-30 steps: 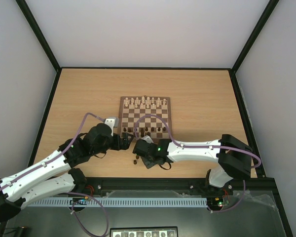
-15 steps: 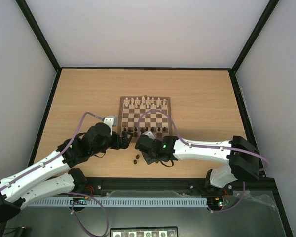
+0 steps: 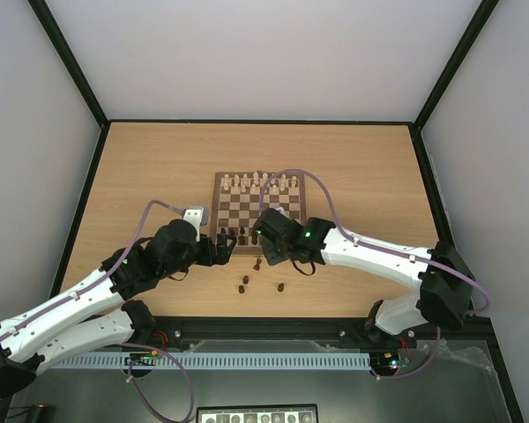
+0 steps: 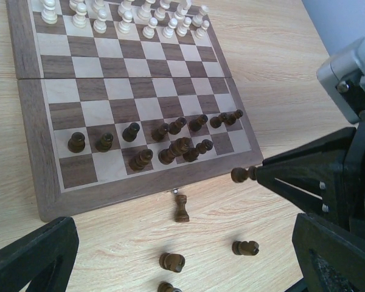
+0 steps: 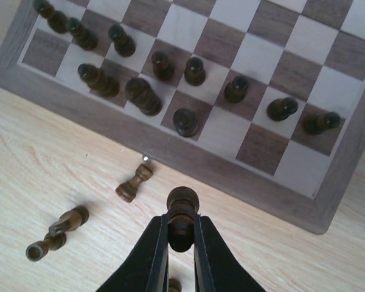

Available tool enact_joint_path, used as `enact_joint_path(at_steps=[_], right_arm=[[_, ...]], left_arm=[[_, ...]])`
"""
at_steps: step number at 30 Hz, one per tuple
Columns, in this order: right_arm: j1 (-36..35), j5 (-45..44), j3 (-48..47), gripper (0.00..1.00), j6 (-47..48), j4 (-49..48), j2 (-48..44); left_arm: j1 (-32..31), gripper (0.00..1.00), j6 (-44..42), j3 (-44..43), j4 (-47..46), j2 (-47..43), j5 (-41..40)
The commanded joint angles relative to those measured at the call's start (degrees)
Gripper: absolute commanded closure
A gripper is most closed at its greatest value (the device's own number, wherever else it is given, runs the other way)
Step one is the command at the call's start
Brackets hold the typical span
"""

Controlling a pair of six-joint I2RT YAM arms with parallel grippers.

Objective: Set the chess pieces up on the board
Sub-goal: Place the chess piece on the chessboard.

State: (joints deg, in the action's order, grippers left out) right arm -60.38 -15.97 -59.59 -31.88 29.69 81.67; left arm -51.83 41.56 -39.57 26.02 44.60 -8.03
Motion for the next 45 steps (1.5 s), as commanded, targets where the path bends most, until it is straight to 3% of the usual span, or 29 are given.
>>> enact_joint_path(at_steps=[1,22,45], right_arm=[[1.8,0.0,-2.4,0.92,2.5,2.7,2.3],[7.6,2.4,-5.9,0.93,5.3,-1.6,12.8],[8.9,2.0,-5.7,0.92,6.2,-1.4,14.3]], left_arm=[[-0.2,0.01,-0.3,-1.3,0.1,-0.4,-1.1],[-0.2,0.01,-1.1,-0.9,-1.2,0.0,-0.8],[-0.2,0.01,-1.2,-0.8,-2.3,1.1,-0.4]])
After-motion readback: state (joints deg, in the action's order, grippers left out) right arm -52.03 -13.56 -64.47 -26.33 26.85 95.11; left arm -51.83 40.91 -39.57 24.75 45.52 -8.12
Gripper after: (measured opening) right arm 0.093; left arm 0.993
